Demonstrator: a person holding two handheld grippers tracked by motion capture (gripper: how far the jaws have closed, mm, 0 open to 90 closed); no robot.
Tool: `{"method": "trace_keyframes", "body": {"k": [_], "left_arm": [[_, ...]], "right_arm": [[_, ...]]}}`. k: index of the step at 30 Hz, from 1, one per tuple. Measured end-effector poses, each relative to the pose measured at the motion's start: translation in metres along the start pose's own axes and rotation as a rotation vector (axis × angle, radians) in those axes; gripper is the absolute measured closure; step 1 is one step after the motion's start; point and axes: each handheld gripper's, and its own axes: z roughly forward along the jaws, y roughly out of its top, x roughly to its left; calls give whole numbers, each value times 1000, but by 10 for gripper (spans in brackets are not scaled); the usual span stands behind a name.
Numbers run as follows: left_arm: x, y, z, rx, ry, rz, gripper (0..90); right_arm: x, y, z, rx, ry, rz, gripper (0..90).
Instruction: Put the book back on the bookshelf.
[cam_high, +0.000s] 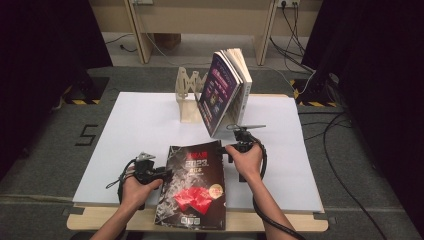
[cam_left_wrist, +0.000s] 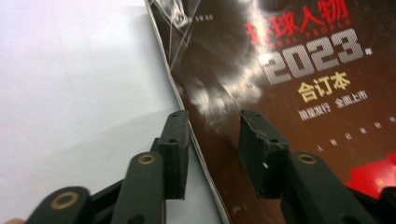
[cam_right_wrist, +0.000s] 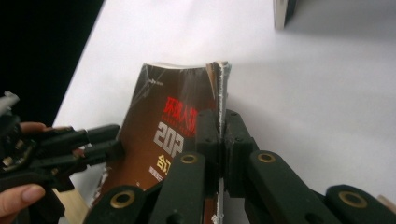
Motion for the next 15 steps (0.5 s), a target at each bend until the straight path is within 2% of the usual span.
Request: {"method": "trace_keyframes", "body": {"k": [6,8,9,15], "left_arm": [[-4,8,-7,-50,-12,8,514],[-6,12,-10,-67,-15,6,477],[-7,13,-12,-73,-13,10,477],[-13,21,-15,-97,-32,27,453]], "right_arm": [[11,5,-21,-111,-10,-32,877],[17,9,-31,-174,-24,-51,876],[17,9,-31,-174,-24,-51,876],[23,15,-45,-254,-53,-70,876]]}}
